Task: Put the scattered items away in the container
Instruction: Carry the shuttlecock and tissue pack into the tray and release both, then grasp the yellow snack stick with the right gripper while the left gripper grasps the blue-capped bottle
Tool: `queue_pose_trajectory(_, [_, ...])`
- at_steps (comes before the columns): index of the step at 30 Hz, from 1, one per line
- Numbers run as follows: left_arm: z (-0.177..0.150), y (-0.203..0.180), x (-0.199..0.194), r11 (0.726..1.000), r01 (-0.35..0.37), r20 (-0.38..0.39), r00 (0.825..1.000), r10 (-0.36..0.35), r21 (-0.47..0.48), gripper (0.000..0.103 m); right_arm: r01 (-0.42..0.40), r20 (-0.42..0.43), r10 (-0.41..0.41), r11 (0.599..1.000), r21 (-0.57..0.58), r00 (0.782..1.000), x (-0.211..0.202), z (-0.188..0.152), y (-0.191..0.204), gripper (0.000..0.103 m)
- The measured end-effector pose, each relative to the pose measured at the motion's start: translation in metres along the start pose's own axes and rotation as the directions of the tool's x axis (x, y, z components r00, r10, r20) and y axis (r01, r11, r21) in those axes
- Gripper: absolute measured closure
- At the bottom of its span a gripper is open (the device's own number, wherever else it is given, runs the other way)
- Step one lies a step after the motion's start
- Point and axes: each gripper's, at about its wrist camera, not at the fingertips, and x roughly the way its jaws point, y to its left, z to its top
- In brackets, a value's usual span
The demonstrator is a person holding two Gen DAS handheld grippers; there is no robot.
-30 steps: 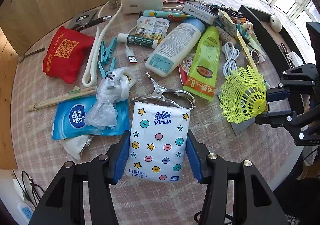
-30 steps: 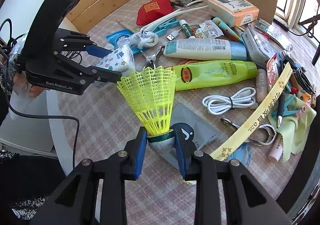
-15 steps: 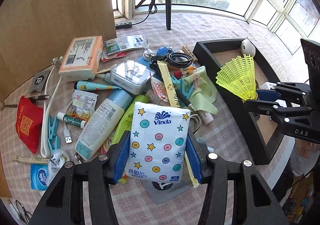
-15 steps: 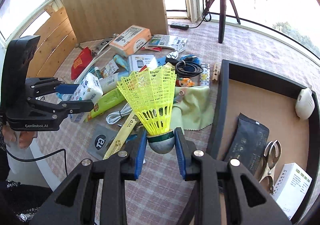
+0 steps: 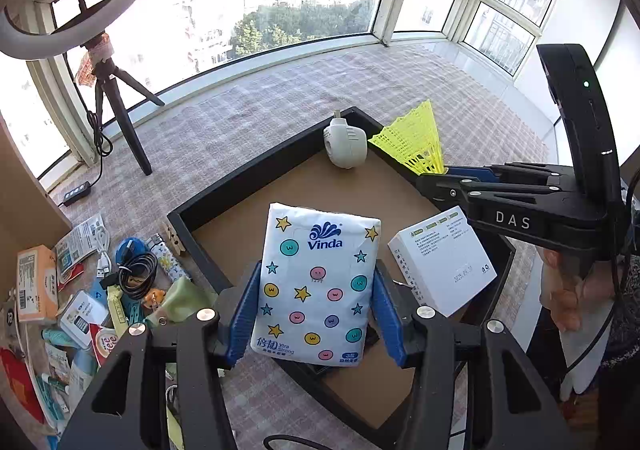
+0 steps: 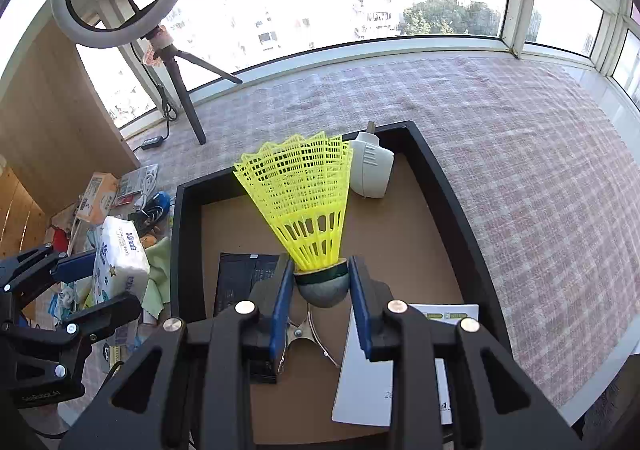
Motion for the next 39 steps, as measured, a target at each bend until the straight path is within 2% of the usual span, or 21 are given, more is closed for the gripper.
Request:
queue_pose_trajectory(2, [0.009, -0.013, 0.005, 1.000, 0.022, 0.015, 1.000, -0.022, 0.009, 0.046, 0.025, 0.027, -0.026, 0.999, 0.038, 0.999, -0.004, 0.002, -0.016, 0.075])
queue_pose_trajectory(3, [0.012, -0.019, 0.008, 0.999, 0.029, 0.011, 1.000, -0.029, 0.017, 0.031, 0.036, 0.038, -0.039, 0.997, 0.062, 0.999, -0.006, 0.004, -0.023, 0.065])
queue_pose_trajectory(4, [0.014, -0.024, 0.010, 0.999, 0.029, 0.006, 1.000, -0.029, 0.031, 0.025, 0.054, 0.034, -0.057, 0.995, 0.085, 0.998, -0.007, 0.005, -0.029, 0.040])
queue_pose_trajectory(5, [0.015, -0.028, 0.011, 0.999, 0.021, 0.005, 1.000, -0.021, 0.048, 0.024, 0.069, 0.038, -0.073, 0.992, 0.101, 0.997, -0.008, 0.006, -0.032, 0.032])
queue_pose_trajectory(8, [0.013, -0.031, 0.009, 0.996, -0.012, 0.017, 1.000, 0.011, 0.085, 0.024, 0.094, 0.064, -0.101, 0.991, 0.098, 0.993, -0.012, 0.009, -0.031, 0.032])
queue_pose_trajectory(14, [0.002, -0.002, -0.001, 0.998, -0.037, 0.011, 0.999, 0.036, 0.056, 0.024, 0.055, 0.064, -0.058, 0.997, 0.057, 0.996, -0.008, 0.009, -0.004, 0.032])
queue_pose_trajectory(20, [-0.023, 0.051, -0.018, 0.998, -0.068, -0.008, 0.998, 0.068, 0.000, 0.024, -0.022, 0.047, 0.021, 0.999, 0.025, 0.999, -0.005, 0.002, 0.035, 0.032])
queue_pose_trajectory(26, [-0.062, 0.116, -0.047, 0.990, -0.122, -0.012, 0.993, 0.121, -0.064, 0.024, -0.115, 0.025, 0.116, 0.993, -0.025, 0.993, -0.004, -0.007, 0.082, 0.032])
queue_pose_trajectory(31, [-0.105, 0.177, -0.071, 0.975, -0.187, -0.039, 0.982, 0.184, -0.122, 0.025, -0.205, -0.025, 0.204, 0.976, -0.073, 0.979, 0.002, -0.018, 0.128, 0.032])
queue_pose_trajectory(34, [-0.129, 0.209, -0.079, 0.962, -0.241, -0.078, 0.970, 0.232, -0.129, 0.025, -0.262, -0.070, 0.256, 0.960, -0.095, 0.964, 0.011, -0.024, 0.157, 0.032])
queue_pose_trajectory(37, [-0.148, 0.235, -0.082, 0.948, -0.292, -0.123, 0.953, 0.277, -0.128, 0.025, -0.293, -0.116, 0.279, 0.948, -0.127, 0.953, 0.023, -0.032, 0.186, 0.032])
queue_pose_trajectory(39, [-0.158, 0.249, -0.083, 0.945, -0.301, -0.145, 0.948, 0.282, -0.128, 0.026, -0.311, -0.147, 0.291, 0.940, -0.143, 0.946, 0.031, -0.038, 0.203, 0.032])
